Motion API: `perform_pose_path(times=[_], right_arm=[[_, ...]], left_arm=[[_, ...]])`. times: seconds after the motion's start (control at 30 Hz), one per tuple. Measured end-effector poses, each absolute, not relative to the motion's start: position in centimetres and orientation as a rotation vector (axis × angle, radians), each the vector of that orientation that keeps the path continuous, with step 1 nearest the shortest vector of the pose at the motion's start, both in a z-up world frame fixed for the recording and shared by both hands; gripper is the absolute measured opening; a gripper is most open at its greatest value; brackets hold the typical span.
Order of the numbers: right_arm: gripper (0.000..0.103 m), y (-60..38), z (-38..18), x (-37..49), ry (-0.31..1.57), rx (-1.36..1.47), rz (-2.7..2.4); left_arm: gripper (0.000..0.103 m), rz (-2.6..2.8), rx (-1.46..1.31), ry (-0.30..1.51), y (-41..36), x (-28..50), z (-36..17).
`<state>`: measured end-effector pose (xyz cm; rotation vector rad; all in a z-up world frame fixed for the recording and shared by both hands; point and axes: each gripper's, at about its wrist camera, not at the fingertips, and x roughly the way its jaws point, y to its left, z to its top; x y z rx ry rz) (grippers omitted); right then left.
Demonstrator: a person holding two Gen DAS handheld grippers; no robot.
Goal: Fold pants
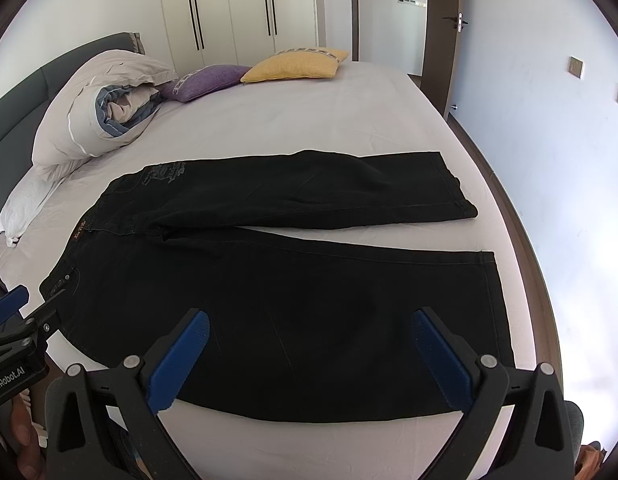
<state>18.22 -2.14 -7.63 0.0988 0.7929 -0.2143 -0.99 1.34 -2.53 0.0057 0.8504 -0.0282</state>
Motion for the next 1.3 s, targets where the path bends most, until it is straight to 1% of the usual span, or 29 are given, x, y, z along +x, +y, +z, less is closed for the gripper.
perform_pose_path(times=[0.5,0.73,0.8,0.9,1.03,1.17,1.27,1.3], right_arm=[[0.103,-2.5,-8.0,18.8,0.807,0.097,-0.199],[0.103,-2.5,-8.2,19.2,0.817,0.089,-0.189],[0.103,-2.7,-8.2,19.7,0.811,0.089,-0.152],[0.103,-3.0,-7.7,20.9,0.801,0.088,-0.058],[0.103,-3.4,-5.7,23.6,0.730,0.092,0.088],[0.103,-3.3,-3.8,26.9,0.651,0.045,0.152],[0.103,-3.5,-3.2,30.1,0.629,0.021,0.207],[0.103,-3.9,-3.2,31.0,0.629,0.022,0.221]], left_arm=[[0.103,-0.037,-0.013,0.862,1.3,-0.8,-2.7],[0.103,-0.054,-0.065,0.865,1.9,-0.1,-2.6],[0.103,-0.106,-0.145,0.864,2.5,0.3,-2.4],[0.103,-0.209,-0.345,0.853,4.4,1.6,-2.0],[0.103,-0.316,-0.653,0.889,7.0,5.9,-1.7],[0.103,-0.302,-0.715,0.912,7.8,10.8,-1.5],[0.103,-0.216,-0.844,0.791,9.5,13.1,-1.9],[0.103,-0.191,-0.831,0.810,9.8,14.2,-2.2]])
